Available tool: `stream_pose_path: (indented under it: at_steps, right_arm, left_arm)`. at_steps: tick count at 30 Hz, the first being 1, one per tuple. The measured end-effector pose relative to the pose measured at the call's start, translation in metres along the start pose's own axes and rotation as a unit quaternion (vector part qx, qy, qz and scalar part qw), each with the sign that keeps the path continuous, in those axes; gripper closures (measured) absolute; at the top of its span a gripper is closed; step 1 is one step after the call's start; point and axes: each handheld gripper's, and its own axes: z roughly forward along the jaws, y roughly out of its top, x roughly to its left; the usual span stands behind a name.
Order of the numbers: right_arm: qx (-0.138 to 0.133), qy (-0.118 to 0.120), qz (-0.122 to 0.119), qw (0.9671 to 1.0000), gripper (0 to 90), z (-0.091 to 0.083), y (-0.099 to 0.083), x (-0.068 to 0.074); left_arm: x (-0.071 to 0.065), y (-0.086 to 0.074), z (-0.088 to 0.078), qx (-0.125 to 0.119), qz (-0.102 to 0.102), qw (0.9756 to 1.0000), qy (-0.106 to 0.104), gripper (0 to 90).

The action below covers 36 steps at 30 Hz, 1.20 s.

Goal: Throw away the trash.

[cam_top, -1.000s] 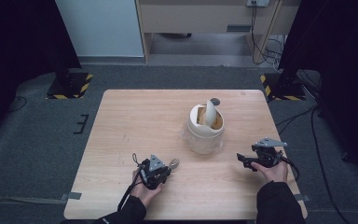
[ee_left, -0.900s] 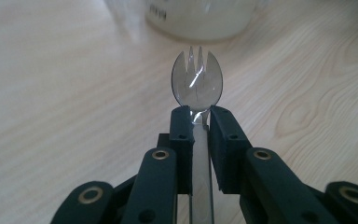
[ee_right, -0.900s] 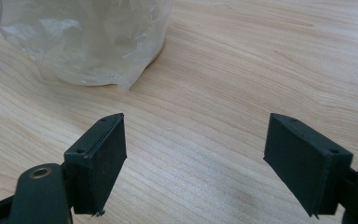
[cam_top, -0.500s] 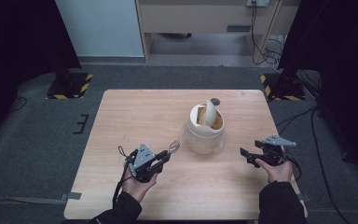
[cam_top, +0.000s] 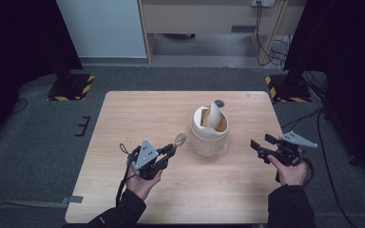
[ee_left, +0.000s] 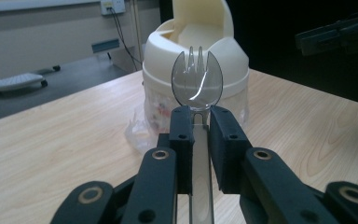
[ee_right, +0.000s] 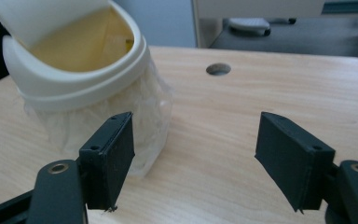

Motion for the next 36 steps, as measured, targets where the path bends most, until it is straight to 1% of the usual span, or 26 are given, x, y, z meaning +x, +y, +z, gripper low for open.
stream_pose_path:
  at_steps: [1, 2, 5, 7, 9, 11, 14, 16, 18, 21, 25, 27, 29, 32, 34, 36]
  right_arm:
    - [0.000, 0.000, 0.000, 1.0000, 28.8, 0.000, 0.000, 0.000]
    - [-0.011, 0.000, 0.003, 0.9999, 30.0, -0.002, 0.002, 0.001]
    - [-0.041, 0.015, 0.020, 0.9988, 32.2, -0.009, 0.012, 0.003]
    - [-0.046, 0.016, 0.021, 0.9986, 32.7, -0.010, 0.015, 0.004]
    - [-0.061, 0.027, 0.024, 0.9975, 34.0, -0.014, 0.022, 0.008]
    - [-0.065, 0.031, 0.025, 0.9971, 34.4, -0.015, 0.025, 0.010]
    - [-0.073, 0.044, 0.025, 0.9960, 35.7, -0.015, 0.032, 0.016]
    - [-0.075, 0.052, 0.023, 0.9956, 36.1, -0.015, 0.037, 0.020]
    - [-0.087, 0.058, 0.026, 0.9942, 36.3, -0.015, 0.041, 0.026]
    - [-0.102, 0.076, 0.026, 0.9915, 36.0, -0.015, 0.048, 0.034]
    - [-0.110, 0.091, 0.022, 0.9895, 37.1, -0.015, 0.055, 0.044]
    - [-0.114, 0.103, 0.025, 0.9879, 39.1, -0.014, 0.057, 0.050]
    - [-0.113, 0.112, 0.026, 0.9869, 41.0, -0.013, 0.059, 0.054]
    - [-0.112, 0.123, 0.026, 0.9857, 43.4, -0.011, 0.062, 0.061]
    - [-0.114, 0.133, 0.031, 0.9840, 44.1, -0.009, 0.063, 0.065]
    - [-0.112, 0.140, 0.030, 0.9834, 44.7, -0.008, 0.064, 0.068]
  left_arm:
    - [-0.001, 0.001, 0.000, -0.003, 0.002, 1.0000, -0.001, 79.4]
    - [-0.003, 0.002, 0.001, -0.009, 0.006, 0.9999, -0.001, 79.4]
    - [-0.005, 0.006, 0.003, -0.017, 0.017, 0.9997, -0.003, 79.4]
    - [-0.006, 0.010, 0.006, -0.023, 0.018, 0.9996, -0.004, 79.4]
    - [-0.007, 0.014, 0.008, -0.031, 0.016, 0.9994, -0.006, 79.4]
    - [-0.010, 0.018, 0.011, -0.038, 0.016, 0.9991, -0.010, 79.4]
    - [-0.014, 0.024, 0.015, -0.046, 0.027, 0.9985, -0.012, 79.4]
    - [-0.017, 0.027, 0.019, -0.051, 0.030, 0.9982, -0.014, 79.4]
    - [-0.020, 0.030, 0.021, -0.054, 0.032, 0.9979, -0.017, 79.4]
    - [-0.024, 0.032, 0.025, -0.058, 0.035, 0.9975, -0.022, 79.3]
    - [-0.028, 0.033, 0.028, -0.060, 0.037, 0.9973, -0.023, 79.4]
    - [-0.031, 0.033, 0.029, -0.063, 0.036, 0.9971, -0.024, 79.4]
    - [-0.034, 0.034, 0.031, -0.068, 0.042, 0.9965, -0.025, 79.4]
    - [-0.038, 0.036, 0.034, -0.075, 0.045, 0.9958, -0.027, 79.4]
    - [-0.041, 0.038, 0.036, -0.079, 0.047, 0.9954, -0.029, 79.4]
    - [-0.045, 0.040, 0.038, -0.082, 0.052, 0.9949, -0.029, 79.4]
